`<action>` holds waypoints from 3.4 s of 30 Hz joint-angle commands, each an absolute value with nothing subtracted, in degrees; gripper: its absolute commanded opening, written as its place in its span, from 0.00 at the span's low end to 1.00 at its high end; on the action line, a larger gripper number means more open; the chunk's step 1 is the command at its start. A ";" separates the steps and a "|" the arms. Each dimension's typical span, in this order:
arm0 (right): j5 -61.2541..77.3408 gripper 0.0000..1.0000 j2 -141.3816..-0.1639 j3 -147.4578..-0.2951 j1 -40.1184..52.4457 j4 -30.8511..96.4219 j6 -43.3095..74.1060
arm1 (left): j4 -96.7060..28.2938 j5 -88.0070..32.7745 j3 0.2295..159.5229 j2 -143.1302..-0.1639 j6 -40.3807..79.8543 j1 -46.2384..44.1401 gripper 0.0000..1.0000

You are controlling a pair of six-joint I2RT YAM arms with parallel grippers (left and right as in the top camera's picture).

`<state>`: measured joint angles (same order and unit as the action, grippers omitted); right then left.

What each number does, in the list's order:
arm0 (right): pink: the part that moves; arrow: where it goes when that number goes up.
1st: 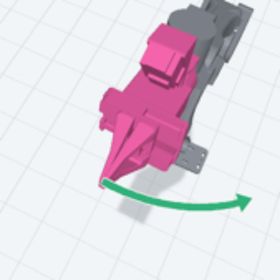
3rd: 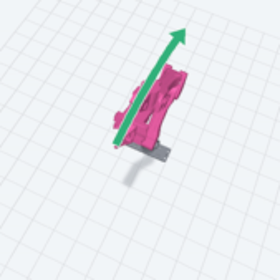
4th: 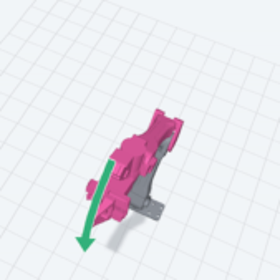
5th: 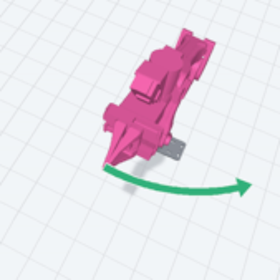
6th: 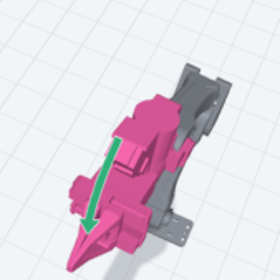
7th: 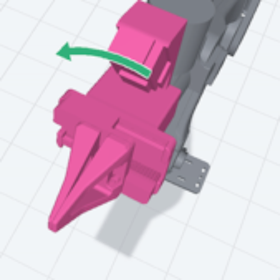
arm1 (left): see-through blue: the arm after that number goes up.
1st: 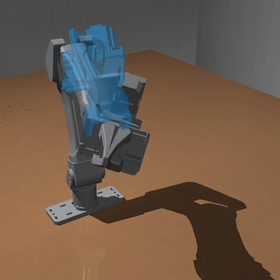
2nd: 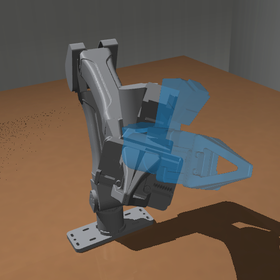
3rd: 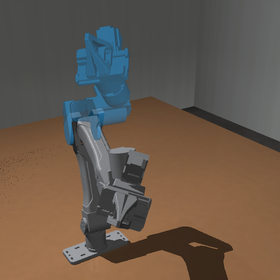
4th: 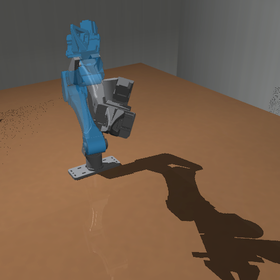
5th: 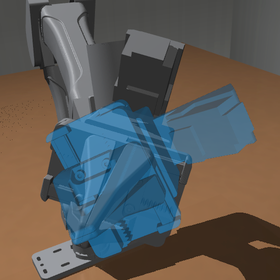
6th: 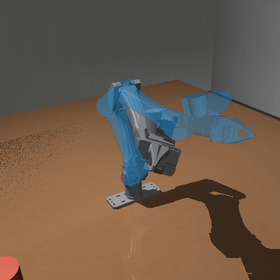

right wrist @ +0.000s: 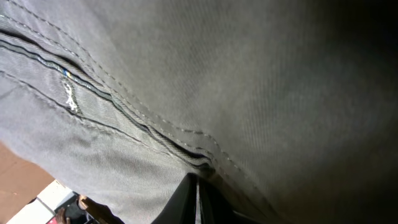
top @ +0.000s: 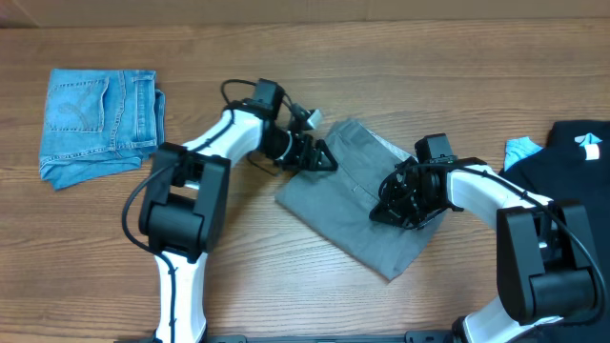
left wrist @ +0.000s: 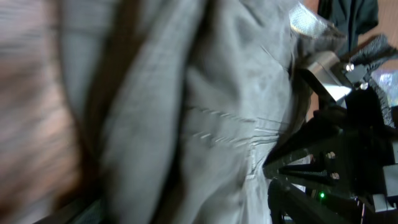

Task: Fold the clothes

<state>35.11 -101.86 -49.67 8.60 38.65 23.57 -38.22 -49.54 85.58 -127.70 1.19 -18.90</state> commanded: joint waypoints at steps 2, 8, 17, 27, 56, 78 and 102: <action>33.56 0.07 -103.26 -48.60 8.34 39.03 24.10 | -38.87 -41.28 83.35 -133.60 0.03 -22.94 0.65; 33.56 0.07 -103.26 -48.60 8.34 39.29 24.08 | -39.03 -37.50 83.35 -133.60 4.29 -22.72 0.12; 33.58 0.04 -98.21 -53.21 6.94 48.75 16.97 | -42.89 -43.53 84.05 -130.50 4.12 -17.10 0.04; 33.58 0.09 -85.32 -66.24 6.57 60.23 12.43 | -50.89 -46.39 93.89 -110.63 1.23 3.38 0.04; 33.80 0.07 -85.27 -66.39 6.74 63.92 21.10 | -32.71 -39.77 105.19 -115.39 -8.60 38.15 0.04; 34.61 0.07 -85.27 -66.39 6.74 63.68 20.84 | -49.87 -32.49 114.65 -116.25 -2.66 39.13 0.29; 29.08 0.08 -80.40 -67.20 6.74 59.64 17.61 | -57.10 -35.44 109.45 -107.61 -3.97 31.75 0.29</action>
<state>32.32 -84.88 -65.63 6.74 60.93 20.38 -53.04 -30.33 103.53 -119.92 3.51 34.92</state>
